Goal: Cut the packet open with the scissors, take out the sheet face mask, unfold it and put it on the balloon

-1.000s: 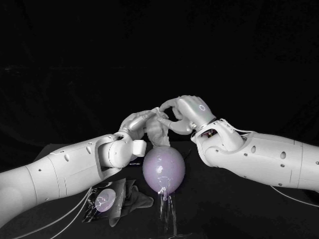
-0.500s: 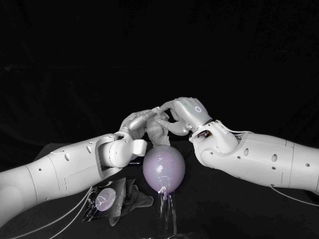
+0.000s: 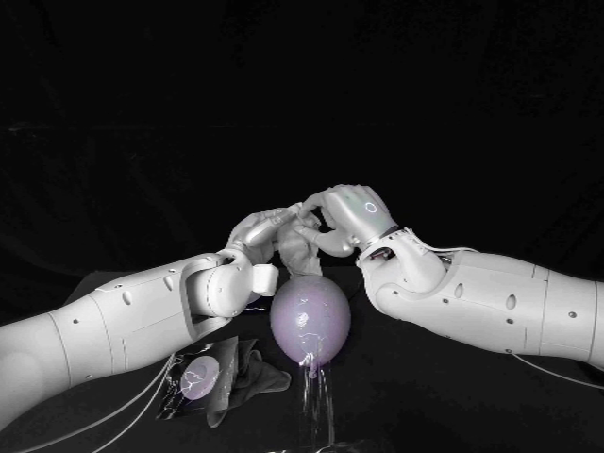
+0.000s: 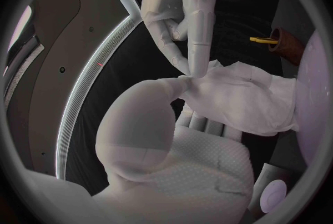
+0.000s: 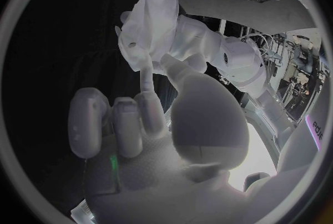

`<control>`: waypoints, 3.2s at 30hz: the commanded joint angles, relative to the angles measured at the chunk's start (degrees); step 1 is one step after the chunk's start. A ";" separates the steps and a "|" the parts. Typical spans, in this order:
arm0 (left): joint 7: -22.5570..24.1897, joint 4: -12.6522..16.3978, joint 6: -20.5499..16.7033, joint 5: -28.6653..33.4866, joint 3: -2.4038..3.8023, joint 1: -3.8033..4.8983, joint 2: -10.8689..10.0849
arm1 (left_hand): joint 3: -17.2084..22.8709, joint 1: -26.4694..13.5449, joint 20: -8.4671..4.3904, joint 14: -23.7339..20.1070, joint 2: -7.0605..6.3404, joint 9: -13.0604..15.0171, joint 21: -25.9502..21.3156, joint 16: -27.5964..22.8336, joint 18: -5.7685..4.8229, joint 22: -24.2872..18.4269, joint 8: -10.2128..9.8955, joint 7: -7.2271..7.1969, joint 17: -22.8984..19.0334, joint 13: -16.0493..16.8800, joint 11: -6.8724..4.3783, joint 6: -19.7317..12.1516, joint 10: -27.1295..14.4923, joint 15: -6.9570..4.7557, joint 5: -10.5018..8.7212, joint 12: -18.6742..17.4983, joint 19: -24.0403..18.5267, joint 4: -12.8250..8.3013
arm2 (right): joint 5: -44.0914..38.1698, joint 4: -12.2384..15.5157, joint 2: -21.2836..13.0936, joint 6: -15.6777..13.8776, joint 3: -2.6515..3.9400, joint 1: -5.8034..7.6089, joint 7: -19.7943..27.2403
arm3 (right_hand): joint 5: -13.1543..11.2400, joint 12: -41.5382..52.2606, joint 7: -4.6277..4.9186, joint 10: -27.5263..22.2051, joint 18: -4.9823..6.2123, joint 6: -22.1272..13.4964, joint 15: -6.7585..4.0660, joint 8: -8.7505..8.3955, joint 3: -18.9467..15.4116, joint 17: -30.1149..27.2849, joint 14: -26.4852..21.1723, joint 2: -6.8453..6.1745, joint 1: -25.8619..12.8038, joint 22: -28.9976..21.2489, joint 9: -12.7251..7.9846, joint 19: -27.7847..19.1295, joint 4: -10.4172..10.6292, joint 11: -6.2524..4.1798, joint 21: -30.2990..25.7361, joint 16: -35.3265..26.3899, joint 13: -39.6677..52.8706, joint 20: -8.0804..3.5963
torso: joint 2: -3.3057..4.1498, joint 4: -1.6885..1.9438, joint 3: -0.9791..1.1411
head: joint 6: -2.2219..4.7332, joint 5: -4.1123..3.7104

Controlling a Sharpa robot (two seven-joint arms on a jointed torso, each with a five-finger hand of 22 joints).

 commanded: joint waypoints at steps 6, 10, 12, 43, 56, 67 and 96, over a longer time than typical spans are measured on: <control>0.74 0.47 0.99 -0.87 0.09 0.11 0.06 | -0.11 0.69 -0.02 0.51 0.10 0.04 -0.08 0.35 0.86 0.01 -0.23 0.00 0.09 -0.07 -0.05 0.74 0.53 -0.08 0.15 -0.23 0.68 -0.45 | -3.61 -0.61 0.45 0.80 0.01 -0.10 -2.59 | -0.52 -0.53 -0.29 1.10 -0.75 0.79 -0.72 0.93 -0.17 14.76 5.98 0.32 0.98 11.47 0.37 0.01 0.42 -0.60 0.49 0.24 5.99 -0.52 | 0.00 0.02 -0.02 | 0.00 -0.01; 0.74 0.52 1.05 -0.95 0.09 0.11 0.05 | -0.12 0.73 -0.05 0.57 0.07 0.02 -0.04 0.36 0.87 0.02 -0.26 -0.05 0.10 -0.07 -0.10 0.87 0.66 -0.11 0.16 -0.23 0.77 -0.51 | -4.52 -0.85 0.56 0.30 0.02 -0.11 -3.23 | -1.81 -0.63 -0.73 1.18 -0.79 1.16 -1.08 1.81 0.19 14.93 6.05 0.64 1.98 11.54 0.81 0.12 0.57 -1.00 0.67 0.33 6.02 -0.83 | 0.00 0.01 -0.01 | -0.02 -0.02; 0.74 0.54 1.08 -0.98 0.09 0.11 0.03 | -0.13 0.76 -0.08 0.63 0.06 -0.01 -0.01 0.38 0.87 0.03 -0.29 -0.10 0.11 -0.07 -0.14 0.99 0.78 -0.15 0.15 -0.23 0.84 -0.57 | -5.10 -0.92 0.57 -0.31 0.02 -0.13 -3.38 | -3.66 -0.66 -0.95 1.26 -0.83 1.16 -1.29 2.40 0.79 15.05 6.10 0.79 2.76 11.60 1.09 0.23 0.77 -1.20 0.85 0.40 6.09 -1.06 | -0.01 0.01 -0.03 | -0.02 -0.05; 0.63 0.51 0.64 -1.09 0.09 0.11 -0.05 | -0.15 0.86 -0.19 0.88 0.09 -0.09 0.09 0.42 0.86 0.04 -0.40 -0.37 0.15 -0.07 -0.37 1.64 1.46 -0.29 0.15 -0.21 1.16 -0.75 | -14.91 0.50 -0.21 -0.75 0.03 -0.38 -10.78 | -4.35 -2.50 -1.42 1.15 -0.79 -0.88 -1.60 9.41 -16.36 14.88 6.03 0.88 5.30 11.52 4.37 0.04 11.99 -1.55 0.36 0.29 5.84 -1.42 | 0.01 0.01 0.00 | -0.14 0.01; 0.48 0.77 0.74 -1.40 0.09 0.12 -0.08 | -0.15 0.93 -0.22 0.95 0.07 -0.12 0.09 0.42 0.86 0.03 -0.43 -0.46 0.16 -0.07 -0.47 1.86 1.70 -0.35 0.15 -0.20 1.21 -0.85 | -17.77 -0.27 0.52 -0.71 0.06 -0.57 -12.00 | -3.91 -1.81 -1.86 1.53 -1.02 -0.43 -1.86 10.70 -17.14 15.05 6.10 1.59 5.78 11.85 4.81 0.62 12.10 -1.92 1.41 0.40 6.37 -1.60 | -0.03 0.01 0.01 | -0.28 -0.05; 0.46 0.94 0.98 -1.77 0.09 0.13 0.04 | -0.13 0.98 -0.23 0.98 0.05 -0.13 0.09 0.42 0.85 0.03 -0.45 -0.50 0.16 -0.07 -0.51 1.95 1.78 -0.37 0.16 -0.21 1.23 -0.93 | -18.47 -0.91 1.19 0.53 0.06 -0.73 -12.44 | -3.69 -1.34 -2.29 1.81 -1.13 -0.45 -2.14 11.70 -16.78 15.05 6.10 2.20 7.26 11.99 5.08 0.88 11.99 -2.29 1.88 0.40 6.73 -1.77 | -0.02 0.03 -0.03 | -0.31 -0.14; 0.52 1.48 1.66 -2.66 0.09 0.13 -0.04 | -0.05 1.19 -0.27 1.03 -0.10 -0.20 0.05 0.39 0.84 0.00 -0.55 -0.63 0.16 -0.08 -0.63 2.29 2.11 -0.44 0.17 -0.24 1.25 -1.28 | -21.66 -1.57 1.23 0.96 0.14 -0.83 -14.74 | -4.22 -0.60 -3.10 2.37 -1.48 -0.72 -2.84 13.60 -11.44 15.05 6.10 2.24 11.09 12.47 5.02 1.72 11.89 -3.06 3.47 0.40 7.41 -2.12 | -0.04 0.01 -0.02 | -0.20 -0.39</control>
